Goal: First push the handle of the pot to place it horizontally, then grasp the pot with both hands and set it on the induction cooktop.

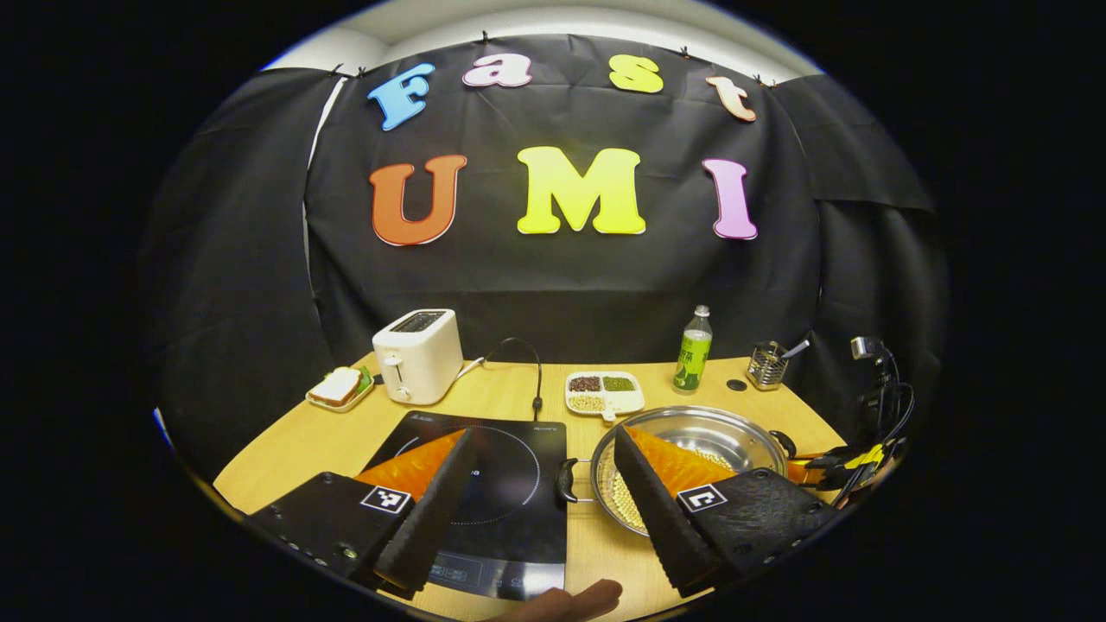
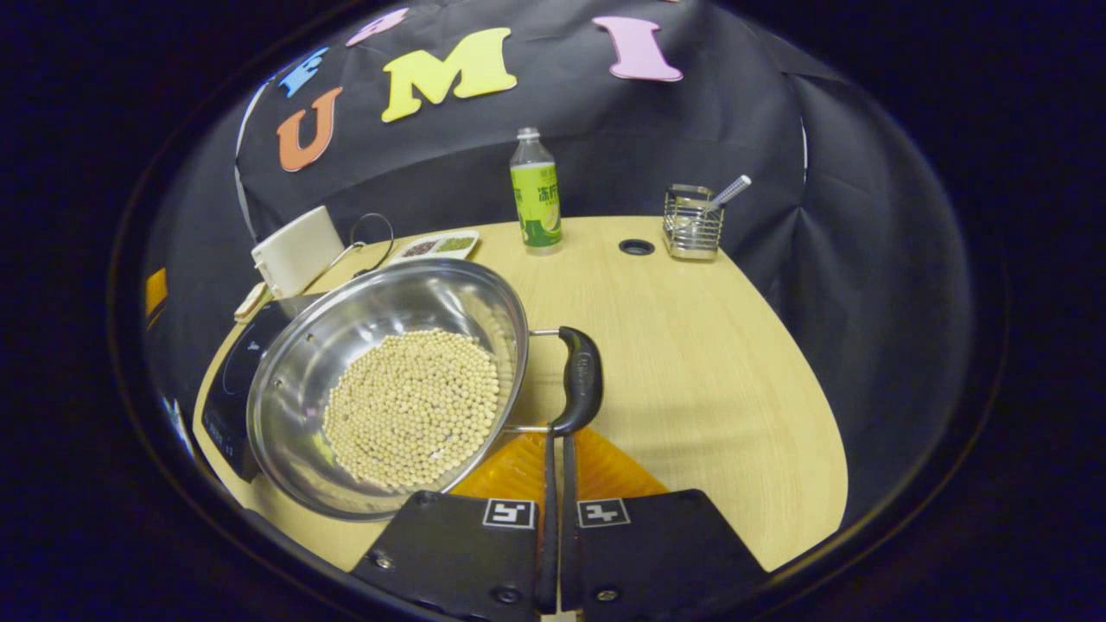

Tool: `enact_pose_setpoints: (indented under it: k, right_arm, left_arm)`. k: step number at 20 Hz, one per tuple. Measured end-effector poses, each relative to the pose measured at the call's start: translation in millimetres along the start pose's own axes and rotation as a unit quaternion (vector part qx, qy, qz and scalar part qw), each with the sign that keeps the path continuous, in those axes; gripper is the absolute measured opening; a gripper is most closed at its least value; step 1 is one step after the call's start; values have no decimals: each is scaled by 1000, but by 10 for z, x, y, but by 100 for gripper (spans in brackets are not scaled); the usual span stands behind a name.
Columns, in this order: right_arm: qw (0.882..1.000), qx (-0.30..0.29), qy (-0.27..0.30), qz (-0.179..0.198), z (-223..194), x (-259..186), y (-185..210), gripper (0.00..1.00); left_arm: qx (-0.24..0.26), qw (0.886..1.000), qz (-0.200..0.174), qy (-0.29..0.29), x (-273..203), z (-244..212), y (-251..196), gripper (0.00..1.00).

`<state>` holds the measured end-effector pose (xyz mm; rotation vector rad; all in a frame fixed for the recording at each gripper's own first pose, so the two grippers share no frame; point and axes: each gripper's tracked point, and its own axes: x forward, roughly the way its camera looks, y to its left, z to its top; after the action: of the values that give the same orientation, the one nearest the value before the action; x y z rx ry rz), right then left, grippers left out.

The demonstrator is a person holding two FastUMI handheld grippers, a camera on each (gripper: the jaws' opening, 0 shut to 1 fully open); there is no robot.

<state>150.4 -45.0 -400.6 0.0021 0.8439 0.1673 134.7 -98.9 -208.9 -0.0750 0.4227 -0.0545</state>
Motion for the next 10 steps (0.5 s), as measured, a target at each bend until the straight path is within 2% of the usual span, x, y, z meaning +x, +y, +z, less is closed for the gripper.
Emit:
enact_pose_setpoints:
  k: [3,5,6,7,8,10]
  right_arm:
    - [999,-3,-31,-9,103,-158,-40,12]
    - [998,-13,-62,-17,232,-284,-66,22]
    - [997,-17,-76,-20,281,-344,-67,31]
    - [996,-22,-87,-22,340,-393,-62,36]
    - [995,-26,-91,-22,353,-418,-52,56]
    - [995,-29,-96,-29,407,-408,-57,79]
  left_arm:
    - [-10,999,-21,26,117,-188,-126,96]
    - [-10,999,-30,41,189,-290,-187,96]
    - [-11,998,-32,49,225,-342,-209,96]
    - [-13,998,-34,56,262,-393,-228,96]
    - [-16,997,-37,62,302,-429,-248,96]
    - [-23,996,-42,74,345,-513,-293,96]
